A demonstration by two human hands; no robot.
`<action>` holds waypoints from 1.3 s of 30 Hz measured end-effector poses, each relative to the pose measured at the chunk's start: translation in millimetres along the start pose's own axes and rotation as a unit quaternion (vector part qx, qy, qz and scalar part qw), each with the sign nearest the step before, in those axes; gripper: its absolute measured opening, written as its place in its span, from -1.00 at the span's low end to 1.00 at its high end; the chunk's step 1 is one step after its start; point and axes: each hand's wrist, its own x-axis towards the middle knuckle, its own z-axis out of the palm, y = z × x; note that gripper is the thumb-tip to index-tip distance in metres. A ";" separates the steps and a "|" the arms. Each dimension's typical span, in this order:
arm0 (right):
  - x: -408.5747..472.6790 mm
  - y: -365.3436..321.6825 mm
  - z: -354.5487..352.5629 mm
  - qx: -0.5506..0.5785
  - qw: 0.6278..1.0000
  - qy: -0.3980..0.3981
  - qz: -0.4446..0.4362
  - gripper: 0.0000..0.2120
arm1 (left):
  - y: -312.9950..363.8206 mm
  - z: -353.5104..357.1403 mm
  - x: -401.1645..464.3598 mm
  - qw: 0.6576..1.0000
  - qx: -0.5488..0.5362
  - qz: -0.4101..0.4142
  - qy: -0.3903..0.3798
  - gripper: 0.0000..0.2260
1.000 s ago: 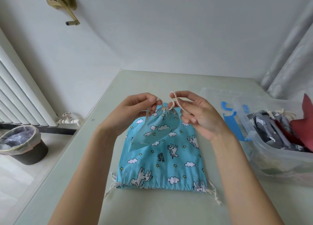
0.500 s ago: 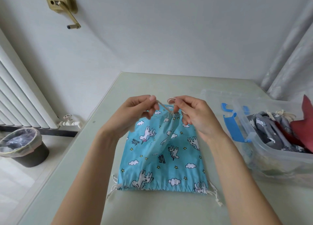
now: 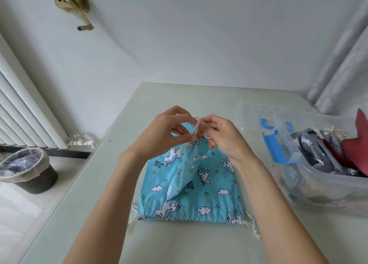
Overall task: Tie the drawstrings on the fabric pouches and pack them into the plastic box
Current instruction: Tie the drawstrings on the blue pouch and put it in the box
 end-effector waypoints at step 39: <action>-4.0 -2.5 -8.5 -0.122 0.990 -0.041 -0.061 -0.89 | 8.6 12.4 6.3 0.994 0.034 -0.051 0.088 -0.93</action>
